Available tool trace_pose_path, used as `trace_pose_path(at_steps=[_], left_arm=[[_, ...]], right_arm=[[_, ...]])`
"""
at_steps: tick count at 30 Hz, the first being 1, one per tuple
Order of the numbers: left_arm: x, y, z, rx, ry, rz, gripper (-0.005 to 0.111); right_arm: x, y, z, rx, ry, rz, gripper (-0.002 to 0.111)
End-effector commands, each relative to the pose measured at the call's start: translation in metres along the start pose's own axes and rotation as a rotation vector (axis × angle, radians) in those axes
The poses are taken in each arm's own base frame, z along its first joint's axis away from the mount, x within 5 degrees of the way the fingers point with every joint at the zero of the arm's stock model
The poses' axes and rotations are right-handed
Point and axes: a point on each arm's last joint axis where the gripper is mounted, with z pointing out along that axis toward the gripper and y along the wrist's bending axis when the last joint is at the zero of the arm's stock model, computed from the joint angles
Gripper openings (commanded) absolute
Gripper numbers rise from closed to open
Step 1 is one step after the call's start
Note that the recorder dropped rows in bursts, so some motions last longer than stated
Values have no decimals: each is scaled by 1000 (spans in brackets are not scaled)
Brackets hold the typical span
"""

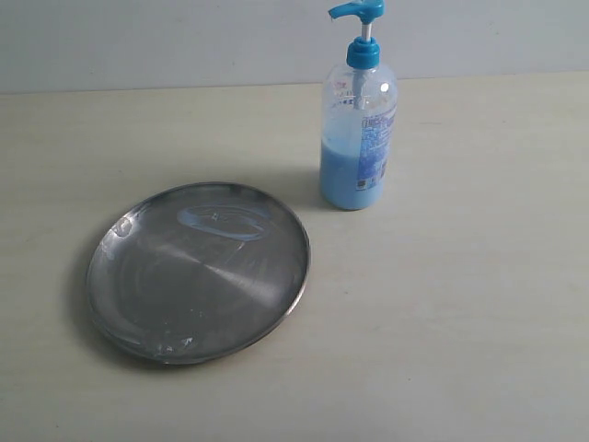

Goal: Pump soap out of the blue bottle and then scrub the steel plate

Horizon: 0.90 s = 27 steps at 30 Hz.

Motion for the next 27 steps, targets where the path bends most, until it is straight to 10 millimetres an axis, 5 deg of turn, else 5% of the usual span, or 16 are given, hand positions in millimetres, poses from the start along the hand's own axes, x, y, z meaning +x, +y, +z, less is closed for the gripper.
trace_pose_path(at_steps=[1, 27], left_arm=[[1, 0, 0, -2, -4, 4, 0], [1, 0, 0, -2, -4, 4, 0]], right_arm=[[1, 0, 0, 8, -2, -7, 0], [1, 1, 0, -4, 0, 37, 0]])
